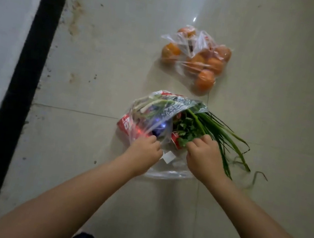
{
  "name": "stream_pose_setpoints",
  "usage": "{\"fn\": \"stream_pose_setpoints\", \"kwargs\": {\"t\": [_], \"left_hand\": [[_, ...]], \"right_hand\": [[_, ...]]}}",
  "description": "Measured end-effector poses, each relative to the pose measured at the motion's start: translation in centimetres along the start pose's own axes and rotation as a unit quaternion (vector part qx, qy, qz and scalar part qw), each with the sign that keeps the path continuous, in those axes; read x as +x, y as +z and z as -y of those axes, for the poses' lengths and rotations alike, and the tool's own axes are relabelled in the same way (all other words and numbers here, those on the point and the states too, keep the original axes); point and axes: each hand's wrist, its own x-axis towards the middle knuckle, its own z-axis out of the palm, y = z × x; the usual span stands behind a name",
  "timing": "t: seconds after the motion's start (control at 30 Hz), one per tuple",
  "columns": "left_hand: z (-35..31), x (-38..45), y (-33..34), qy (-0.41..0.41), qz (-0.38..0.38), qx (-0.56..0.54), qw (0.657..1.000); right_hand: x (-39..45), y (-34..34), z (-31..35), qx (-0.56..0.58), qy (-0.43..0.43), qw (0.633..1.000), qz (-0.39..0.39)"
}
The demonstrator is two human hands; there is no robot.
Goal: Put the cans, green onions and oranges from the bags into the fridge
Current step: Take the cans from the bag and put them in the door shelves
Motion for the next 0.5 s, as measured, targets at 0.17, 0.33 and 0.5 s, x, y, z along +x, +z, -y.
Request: {"fn": "stream_pose_setpoints", "kwargs": {"t": [0.17, 0.33, 0.5], "left_hand": [[1.6, 4.0, 5.4, 0.032, -0.044, 0.085, 0.995], [3.3, 2.9, 4.0, 0.086, -0.172, 0.044, 0.980], [7.4, 1.9, 2.0, 0.006, -0.327, 0.062, 0.943]], "right_hand": [[3.0, 4.5, -2.0, -0.081, -0.069, 0.991, -0.077], [3.8, 6.1, -2.1, -0.056, -0.101, 0.990, -0.076], [4.3, 6.8, -1.4, -0.015, -0.103, 0.986, -0.130]]}}
